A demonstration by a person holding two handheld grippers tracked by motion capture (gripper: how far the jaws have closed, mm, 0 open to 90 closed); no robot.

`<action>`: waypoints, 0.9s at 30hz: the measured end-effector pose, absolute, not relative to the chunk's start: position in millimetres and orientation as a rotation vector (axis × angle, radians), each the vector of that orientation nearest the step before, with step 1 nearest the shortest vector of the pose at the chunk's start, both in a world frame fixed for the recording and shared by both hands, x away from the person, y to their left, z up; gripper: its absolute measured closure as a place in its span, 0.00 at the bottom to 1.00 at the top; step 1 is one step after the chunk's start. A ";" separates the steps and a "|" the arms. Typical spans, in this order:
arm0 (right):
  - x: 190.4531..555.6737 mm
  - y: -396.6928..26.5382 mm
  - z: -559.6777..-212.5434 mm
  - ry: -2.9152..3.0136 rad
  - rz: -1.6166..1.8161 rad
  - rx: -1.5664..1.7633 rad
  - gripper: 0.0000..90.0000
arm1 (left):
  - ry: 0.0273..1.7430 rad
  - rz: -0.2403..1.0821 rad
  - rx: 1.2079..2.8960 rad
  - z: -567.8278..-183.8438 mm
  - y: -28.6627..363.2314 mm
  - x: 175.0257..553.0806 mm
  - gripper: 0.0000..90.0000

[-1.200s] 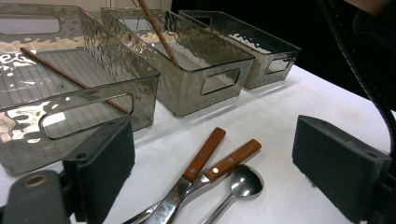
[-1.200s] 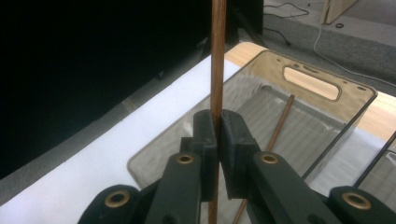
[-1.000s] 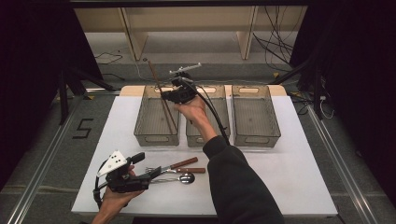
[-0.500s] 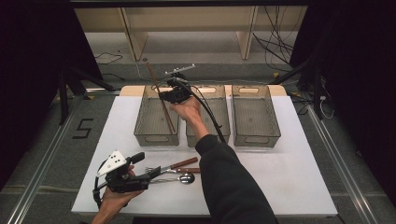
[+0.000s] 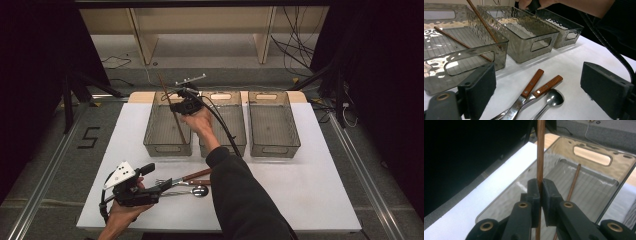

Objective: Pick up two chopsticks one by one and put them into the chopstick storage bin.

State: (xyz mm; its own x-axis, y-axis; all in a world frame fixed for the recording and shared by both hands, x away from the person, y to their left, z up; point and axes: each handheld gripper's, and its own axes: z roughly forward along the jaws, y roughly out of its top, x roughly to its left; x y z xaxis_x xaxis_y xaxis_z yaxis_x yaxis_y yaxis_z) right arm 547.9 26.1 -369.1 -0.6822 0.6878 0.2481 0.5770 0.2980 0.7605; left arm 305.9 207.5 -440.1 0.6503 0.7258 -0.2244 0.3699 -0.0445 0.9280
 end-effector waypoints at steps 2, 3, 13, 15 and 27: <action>548.2 25.6 -372.5 2.427 1.337 1.202 0.95 | 0.909 0.367 1.657 -440.1 207.7 306.0 0.14; 548.4 25.4 -374.2 2.429 1.331 1.210 0.95 | 0.910 0.365 1.656 -440.1 207.7 306.0 0.14; 548.2 25.3 -383.5 2.431 1.292 1.260 0.94 | 0.910 0.366 1.657 -440.1 207.7 306.0 0.14; 548.0 25.4 -384.0 2.427 1.271 1.269 0.93 | 0.909 0.366 1.656 -440.0 207.6 305.8 0.14; 544.2 15.5 -375.4 2.404 1.307 1.289 0.73 | 0.912 0.366 1.656 -440.3 207.7 306.0 0.14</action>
